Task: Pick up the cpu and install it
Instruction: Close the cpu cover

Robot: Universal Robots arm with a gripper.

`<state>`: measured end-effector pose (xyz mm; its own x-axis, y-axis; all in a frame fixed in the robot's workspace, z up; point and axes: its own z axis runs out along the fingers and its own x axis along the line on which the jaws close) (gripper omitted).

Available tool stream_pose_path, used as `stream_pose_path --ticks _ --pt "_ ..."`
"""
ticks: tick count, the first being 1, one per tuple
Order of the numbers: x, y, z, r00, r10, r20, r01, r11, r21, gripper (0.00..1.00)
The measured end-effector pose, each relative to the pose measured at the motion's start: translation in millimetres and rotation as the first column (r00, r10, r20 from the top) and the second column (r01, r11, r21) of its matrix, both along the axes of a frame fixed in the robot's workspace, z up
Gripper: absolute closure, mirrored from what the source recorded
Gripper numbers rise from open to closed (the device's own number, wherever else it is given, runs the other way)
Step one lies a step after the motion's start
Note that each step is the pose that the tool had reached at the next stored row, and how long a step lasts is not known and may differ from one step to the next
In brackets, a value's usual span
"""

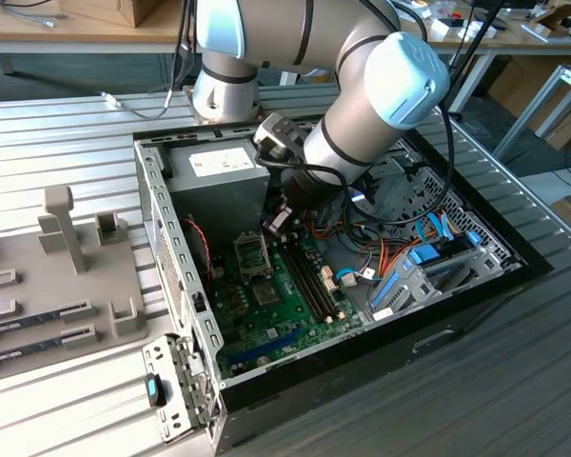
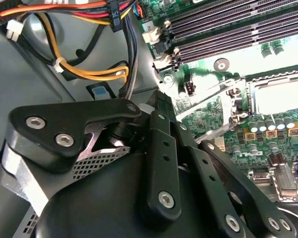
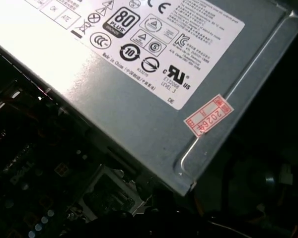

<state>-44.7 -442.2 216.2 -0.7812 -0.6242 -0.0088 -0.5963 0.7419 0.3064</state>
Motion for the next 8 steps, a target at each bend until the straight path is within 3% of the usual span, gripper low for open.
stream_pose_path --ticks 6,8 --pt "0.0 -0.6 0.1 1.0000 0.007 0.0001 -0.007 0.9999 0.0134 0.89" --pt "0.0 -3.8 0.1 1.0000 0.008 0.0001 -0.008 0.9998 0.0166 0.89"
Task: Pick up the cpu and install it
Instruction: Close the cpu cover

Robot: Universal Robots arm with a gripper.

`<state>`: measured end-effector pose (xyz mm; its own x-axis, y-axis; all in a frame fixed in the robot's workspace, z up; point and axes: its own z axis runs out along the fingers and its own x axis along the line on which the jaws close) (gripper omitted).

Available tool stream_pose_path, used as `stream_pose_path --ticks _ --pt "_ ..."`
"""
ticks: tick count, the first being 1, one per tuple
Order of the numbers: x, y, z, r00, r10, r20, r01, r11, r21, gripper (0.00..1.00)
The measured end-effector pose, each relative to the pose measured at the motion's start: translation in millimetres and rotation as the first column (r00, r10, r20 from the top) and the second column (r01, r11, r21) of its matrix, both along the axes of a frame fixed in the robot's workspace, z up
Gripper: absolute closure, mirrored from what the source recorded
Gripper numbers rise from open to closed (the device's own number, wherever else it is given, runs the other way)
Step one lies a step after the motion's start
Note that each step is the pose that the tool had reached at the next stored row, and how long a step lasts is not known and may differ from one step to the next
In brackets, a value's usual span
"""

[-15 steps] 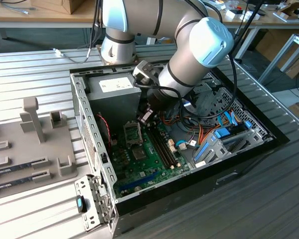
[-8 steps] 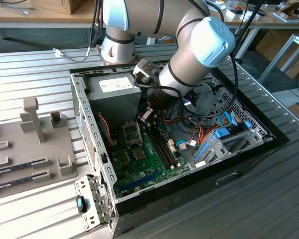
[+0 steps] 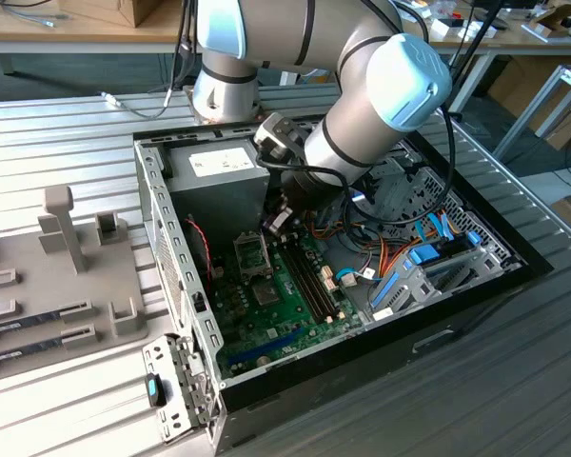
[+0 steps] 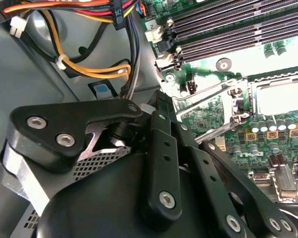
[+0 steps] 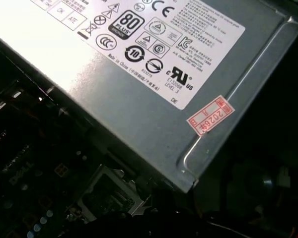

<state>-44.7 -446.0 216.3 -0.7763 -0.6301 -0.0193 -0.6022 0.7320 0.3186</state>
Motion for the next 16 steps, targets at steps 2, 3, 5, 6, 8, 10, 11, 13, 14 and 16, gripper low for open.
stream_pose_path --ticks 2,3,5,6,8,10,11,13,14,16 --pt "0.0 -3.1 0.1 1.0000 0.001 0.0000 -0.001 1.0000 0.0062 0.89" --pt "0.0 -3.9 0.2 1.0000 0.001 0.0000 -0.001 1.0000 0.0084 0.89" --pt "0.0 -5.3 0.3 1.0000 0.002 0.0000 -0.002 0.9999 0.0120 0.89" --pt "0.0 -6.1 0.5 1.0000 0.003 0.0000 -0.003 0.9999 0.0144 0.89" --pt "0.0 -7.5 0.9 1.0000 0.003 0.0001 -0.003 0.9998 0.0192 0.89" --pt "-0.1 -8.5 1.7 1.0000 0.004 0.0000 -0.004 0.9997 0.0237 0.89" --pt "0.0 -8.8 2.1 1.0000 0.005 -0.0001 -0.005 0.9997 0.0250 0.89" --pt "0.0 -8.9 2.7 1.0000 0.005 0.0001 -0.005 0.9997 0.0259 0.89" --pt "0.0 -8.9 3.1 1.0000 0.006 0.0001 -0.006 0.9996 0.0259 0.89" --pt "0.0 -9.0 3.8 1.0000 0.007 0.0000 -0.007 0.9996 0.0259 0.89"
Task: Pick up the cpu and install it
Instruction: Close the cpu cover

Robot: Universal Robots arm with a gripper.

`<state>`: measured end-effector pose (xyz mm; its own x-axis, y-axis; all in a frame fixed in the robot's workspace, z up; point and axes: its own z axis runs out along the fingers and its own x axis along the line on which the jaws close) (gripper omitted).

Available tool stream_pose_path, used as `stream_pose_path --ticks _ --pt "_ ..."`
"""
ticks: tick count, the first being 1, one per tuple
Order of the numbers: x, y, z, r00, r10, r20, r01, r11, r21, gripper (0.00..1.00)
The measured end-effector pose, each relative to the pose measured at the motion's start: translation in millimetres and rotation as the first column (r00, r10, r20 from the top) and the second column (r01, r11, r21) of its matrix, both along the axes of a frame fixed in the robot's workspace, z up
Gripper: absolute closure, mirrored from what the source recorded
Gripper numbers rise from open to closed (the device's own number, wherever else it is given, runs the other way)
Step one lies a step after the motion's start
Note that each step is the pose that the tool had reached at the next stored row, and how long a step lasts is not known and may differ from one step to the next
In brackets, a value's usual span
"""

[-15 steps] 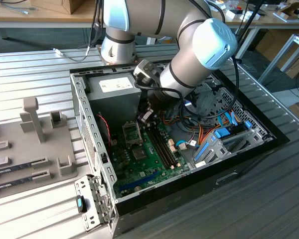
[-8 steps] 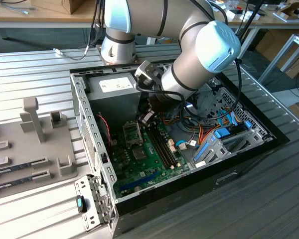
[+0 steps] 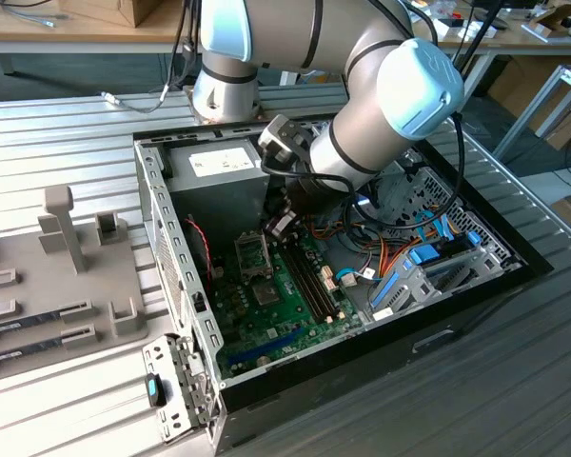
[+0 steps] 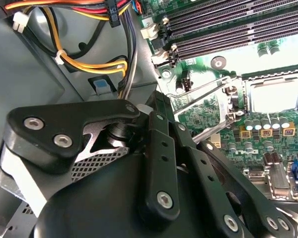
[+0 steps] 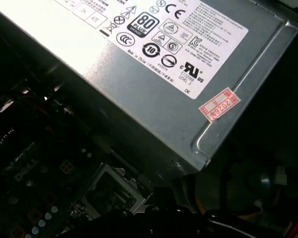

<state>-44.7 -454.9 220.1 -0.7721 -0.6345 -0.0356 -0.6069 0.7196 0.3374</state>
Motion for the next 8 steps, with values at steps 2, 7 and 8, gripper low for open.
stream_pose_path --ticks 2,7,8 --pt "0.0 0.0 0.7 1.0000 0.002 0.0001 -0.002 1.0000 0.0001 0.89" --pt "0.0 -0.1 2.0 0.9999 0.011 -0.0001 -0.011 0.9999 -0.0002 0.89" --pt "0.0 -0.1 2.3 0.9999 0.013 0.0000 -0.013 0.9999 -0.0001 0.89"
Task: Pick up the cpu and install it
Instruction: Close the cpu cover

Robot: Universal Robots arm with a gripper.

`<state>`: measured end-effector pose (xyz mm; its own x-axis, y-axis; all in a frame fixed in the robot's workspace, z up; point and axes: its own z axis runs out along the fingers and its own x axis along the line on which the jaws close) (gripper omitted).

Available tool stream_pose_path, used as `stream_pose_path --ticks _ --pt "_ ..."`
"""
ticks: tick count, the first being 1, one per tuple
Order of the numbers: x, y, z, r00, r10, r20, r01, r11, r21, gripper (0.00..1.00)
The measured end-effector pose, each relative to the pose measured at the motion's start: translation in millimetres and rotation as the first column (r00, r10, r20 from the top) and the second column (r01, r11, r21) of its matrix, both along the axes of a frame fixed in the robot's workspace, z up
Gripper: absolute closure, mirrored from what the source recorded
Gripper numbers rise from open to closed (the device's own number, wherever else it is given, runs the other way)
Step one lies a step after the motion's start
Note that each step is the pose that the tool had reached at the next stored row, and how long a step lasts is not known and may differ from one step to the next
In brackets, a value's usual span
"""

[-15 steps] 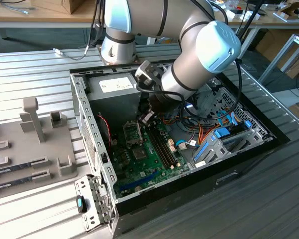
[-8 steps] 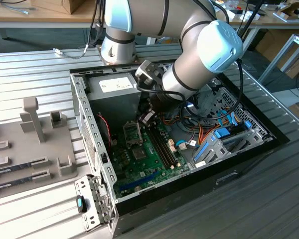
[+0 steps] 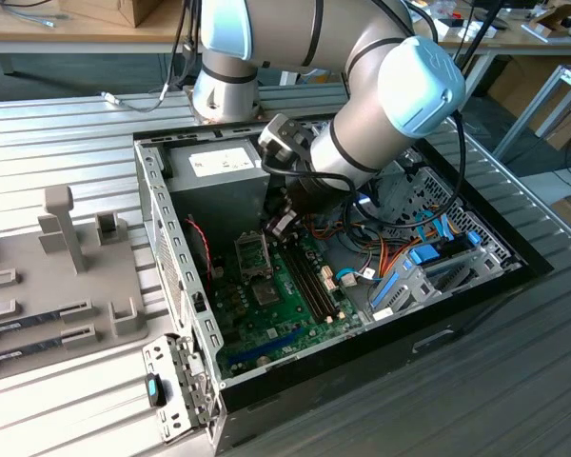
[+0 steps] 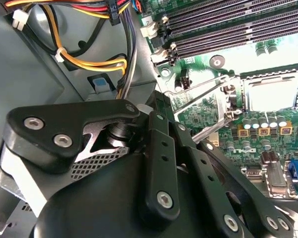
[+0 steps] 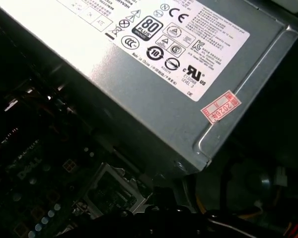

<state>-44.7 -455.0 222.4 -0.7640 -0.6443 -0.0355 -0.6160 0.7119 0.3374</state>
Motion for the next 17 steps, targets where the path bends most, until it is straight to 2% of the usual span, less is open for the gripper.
stream_pose_path --ticks 10,13,17 --pt "0.0 -0.3 3.6 0.9996 0.028 0.0000 -0.028 0.9996 0.0001 0.89" --pt "0.0 -1.0 4.5 0.9995 0.033 -0.0001 -0.033 0.9995 0.0003 0.89" --pt "0.0 -3.7 4.8 0.9993 0.037 0.0002 -0.037 0.9993 0.0041 0.89"
